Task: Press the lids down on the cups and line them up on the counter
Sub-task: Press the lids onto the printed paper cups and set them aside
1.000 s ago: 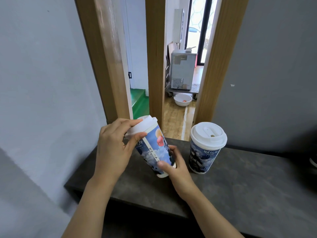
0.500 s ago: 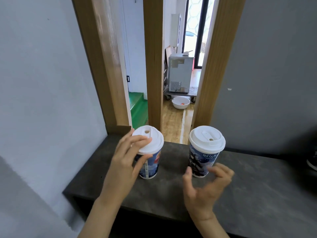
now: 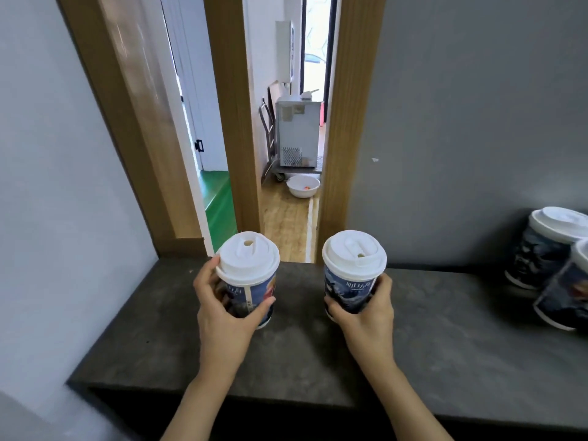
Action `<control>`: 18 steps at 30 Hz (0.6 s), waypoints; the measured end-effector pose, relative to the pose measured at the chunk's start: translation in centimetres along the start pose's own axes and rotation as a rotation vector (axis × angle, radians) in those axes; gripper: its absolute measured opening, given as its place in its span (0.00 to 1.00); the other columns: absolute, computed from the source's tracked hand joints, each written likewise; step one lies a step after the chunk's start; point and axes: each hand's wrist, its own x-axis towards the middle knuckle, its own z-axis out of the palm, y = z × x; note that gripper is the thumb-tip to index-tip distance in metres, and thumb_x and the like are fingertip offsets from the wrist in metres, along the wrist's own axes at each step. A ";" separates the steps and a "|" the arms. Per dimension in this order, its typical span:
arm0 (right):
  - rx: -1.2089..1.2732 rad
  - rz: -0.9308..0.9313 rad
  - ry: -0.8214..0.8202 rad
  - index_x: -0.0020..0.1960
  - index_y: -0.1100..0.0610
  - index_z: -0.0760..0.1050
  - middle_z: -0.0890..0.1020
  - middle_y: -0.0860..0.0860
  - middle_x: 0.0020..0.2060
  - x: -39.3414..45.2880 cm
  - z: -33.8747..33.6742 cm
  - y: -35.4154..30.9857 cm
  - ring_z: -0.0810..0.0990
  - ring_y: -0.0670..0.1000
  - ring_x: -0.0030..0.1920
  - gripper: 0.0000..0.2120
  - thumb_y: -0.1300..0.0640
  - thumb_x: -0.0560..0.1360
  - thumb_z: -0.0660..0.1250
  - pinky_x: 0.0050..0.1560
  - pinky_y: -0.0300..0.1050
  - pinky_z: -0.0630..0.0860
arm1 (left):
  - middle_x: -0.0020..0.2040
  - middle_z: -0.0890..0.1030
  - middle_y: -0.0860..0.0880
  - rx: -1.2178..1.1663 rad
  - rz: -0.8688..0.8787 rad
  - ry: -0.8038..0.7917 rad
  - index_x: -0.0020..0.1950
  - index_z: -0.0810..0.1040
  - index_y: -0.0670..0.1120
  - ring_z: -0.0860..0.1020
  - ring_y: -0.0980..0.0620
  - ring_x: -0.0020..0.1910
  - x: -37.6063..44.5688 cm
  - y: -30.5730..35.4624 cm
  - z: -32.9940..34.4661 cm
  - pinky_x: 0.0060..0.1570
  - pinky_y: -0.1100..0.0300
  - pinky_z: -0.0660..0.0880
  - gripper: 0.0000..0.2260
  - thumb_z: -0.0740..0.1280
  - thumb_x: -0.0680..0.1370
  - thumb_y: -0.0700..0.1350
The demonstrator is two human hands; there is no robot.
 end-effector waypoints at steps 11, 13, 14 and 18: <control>-0.091 0.067 0.216 0.62 0.50 0.67 0.80 0.46 0.57 2.1 -12.9 2.9 0.79 0.37 0.55 0.35 0.64 0.62 0.81 0.51 0.26 0.73 | 0.64 0.70 0.72 -0.209 0.027 -0.206 0.70 0.61 0.66 0.71 0.67 0.65 -2.8 3.8 12.2 0.59 0.66 0.74 0.50 0.83 0.59 0.39; -0.114 0.069 0.222 0.61 0.50 0.67 0.80 0.46 0.56 2.2 -14.9 3.5 0.80 0.40 0.55 0.34 0.64 0.62 0.81 0.52 0.30 0.74 | 0.66 0.71 0.68 -0.225 0.033 -0.233 0.69 0.61 0.67 0.72 0.65 0.65 -3.7 4.8 14.8 0.61 0.65 0.73 0.50 0.83 0.58 0.39; -0.126 0.065 0.228 0.61 0.50 0.67 0.80 0.46 0.56 2.3 -15.8 3.8 0.80 0.40 0.55 0.34 0.64 0.62 0.81 0.53 0.30 0.74 | 0.67 0.72 0.64 -0.229 0.038 -0.240 0.69 0.61 0.67 0.72 0.64 0.66 -4.1 5.3 16.0 0.61 0.65 0.72 0.50 0.83 0.58 0.39; -0.151 0.062 0.233 0.60 0.43 0.66 0.78 0.38 0.57 2.8 -18.8 4.6 0.77 0.34 0.56 0.35 0.62 0.62 0.81 0.52 0.25 0.71 | 0.67 0.71 0.65 -0.245 0.047 -0.258 0.69 0.60 0.68 0.70 0.66 0.67 -5.5 7.0 19.9 0.61 0.73 0.69 0.50 0.83 0.59 0.40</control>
